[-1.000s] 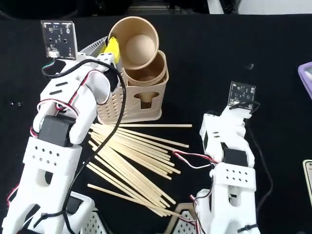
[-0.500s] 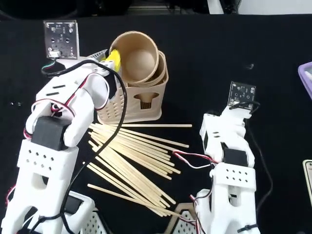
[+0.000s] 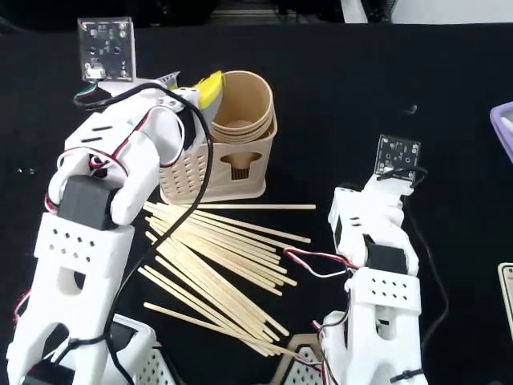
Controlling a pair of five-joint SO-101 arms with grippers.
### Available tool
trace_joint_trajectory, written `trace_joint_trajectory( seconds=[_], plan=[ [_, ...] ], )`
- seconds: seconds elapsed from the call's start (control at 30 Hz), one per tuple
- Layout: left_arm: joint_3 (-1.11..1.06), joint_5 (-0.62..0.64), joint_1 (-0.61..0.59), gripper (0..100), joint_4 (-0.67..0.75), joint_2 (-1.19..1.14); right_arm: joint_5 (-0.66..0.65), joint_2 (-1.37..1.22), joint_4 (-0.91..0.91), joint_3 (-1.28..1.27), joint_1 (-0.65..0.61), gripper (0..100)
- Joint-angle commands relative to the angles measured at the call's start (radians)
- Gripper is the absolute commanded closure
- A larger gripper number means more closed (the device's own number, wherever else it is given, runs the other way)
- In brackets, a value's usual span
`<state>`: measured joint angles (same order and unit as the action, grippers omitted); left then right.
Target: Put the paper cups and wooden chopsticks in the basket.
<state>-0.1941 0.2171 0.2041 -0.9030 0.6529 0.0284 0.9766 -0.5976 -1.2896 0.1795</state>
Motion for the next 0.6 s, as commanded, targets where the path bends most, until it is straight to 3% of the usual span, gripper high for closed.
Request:
trace_joint_trajectory(
  seconds=[0.0,0.33,0.57],
  plan=[
    [0.033,0.008,0.013,79,-0.02,-0.012,0.003,0.025,0.021,0.004,-0.015,98.7],
    [-0.134,0.005,0.015,79,-0.014,-0.068,0.003,0.025,0.021,0.004,-0.015,98.7],
    [-0.142,0.009,0.016,79,0.101,-0.068,0.003,0.025,0.021,0.004,-0.015,98.7]
  ],
)
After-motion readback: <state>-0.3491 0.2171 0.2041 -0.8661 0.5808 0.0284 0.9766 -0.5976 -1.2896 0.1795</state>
